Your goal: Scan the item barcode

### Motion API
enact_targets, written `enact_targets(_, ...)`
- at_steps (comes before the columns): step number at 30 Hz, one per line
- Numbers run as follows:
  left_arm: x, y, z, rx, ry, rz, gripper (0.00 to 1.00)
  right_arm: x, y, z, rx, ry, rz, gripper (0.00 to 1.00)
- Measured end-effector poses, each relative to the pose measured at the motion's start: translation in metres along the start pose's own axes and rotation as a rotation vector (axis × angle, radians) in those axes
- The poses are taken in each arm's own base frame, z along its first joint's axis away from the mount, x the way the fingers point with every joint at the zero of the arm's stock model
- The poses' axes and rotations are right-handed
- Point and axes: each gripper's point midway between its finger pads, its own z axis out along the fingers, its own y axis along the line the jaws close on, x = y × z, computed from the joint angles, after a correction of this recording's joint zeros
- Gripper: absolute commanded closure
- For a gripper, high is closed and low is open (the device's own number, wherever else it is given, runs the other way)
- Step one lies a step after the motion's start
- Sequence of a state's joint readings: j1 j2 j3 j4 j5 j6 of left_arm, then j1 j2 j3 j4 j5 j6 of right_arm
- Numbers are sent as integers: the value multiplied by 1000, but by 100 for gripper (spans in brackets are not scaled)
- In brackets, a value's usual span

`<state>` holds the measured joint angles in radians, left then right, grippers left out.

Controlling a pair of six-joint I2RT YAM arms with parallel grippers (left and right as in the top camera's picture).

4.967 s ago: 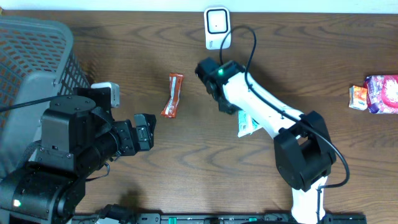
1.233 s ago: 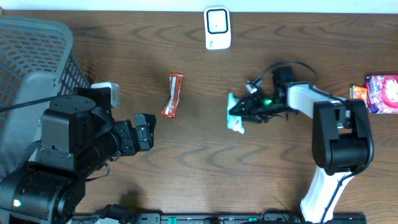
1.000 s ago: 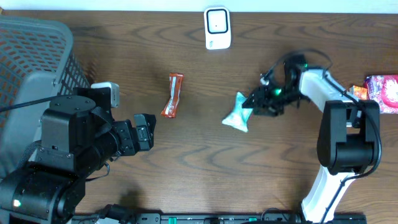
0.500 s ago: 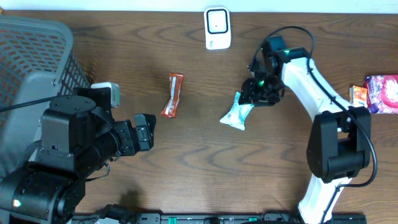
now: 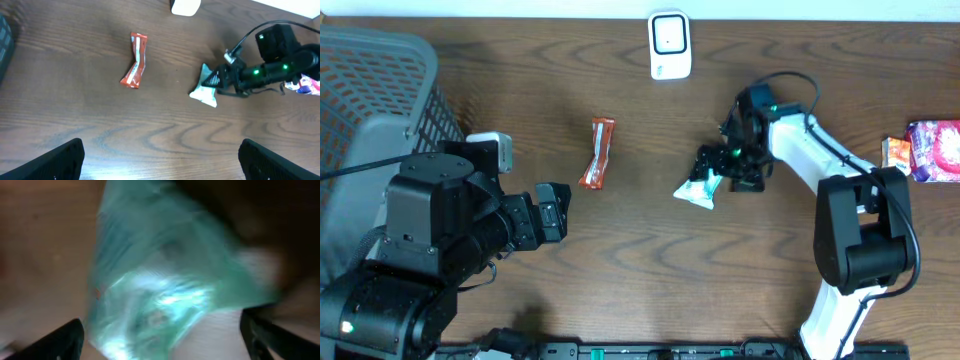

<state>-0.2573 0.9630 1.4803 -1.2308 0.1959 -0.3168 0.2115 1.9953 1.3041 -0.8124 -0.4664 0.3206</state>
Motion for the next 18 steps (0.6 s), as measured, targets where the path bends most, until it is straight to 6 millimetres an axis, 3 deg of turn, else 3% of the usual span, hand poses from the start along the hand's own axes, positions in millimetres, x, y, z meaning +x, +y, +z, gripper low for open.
enact_targets(2, 0, 0, 0, 0, 0, 0, 2, -7, 9, 2, -62, -51, 3, 16)
enact_targets(3, 0, 0, 0, 0, -1, 0, 2, -9, 13, 4, -97, -66, 9, 32)
enact_targets(7, 0, 0, 0, 0, -1, 0, 2, -9, 16, 13, -170, -94, 48, 66)
enact_targets(9, 0, 0, 0, 0, -1, 0, 2, -5, 14, 16, -179, -80, 73, 92)
enact_targets(10, 0, 0, 0, 0, -1, 0, 2, -4, 15, 17, -183, -78, 74, 99)
enact_targets(14, 0, 0, 0, 0, -1, 0, 2, -3, 14, 13, -176, -60, 107, 99)
enact_targets(18, 0, 0, 0, 0, 0, 0, 2, 3, 3, 3, -54, -1, 159, 99)
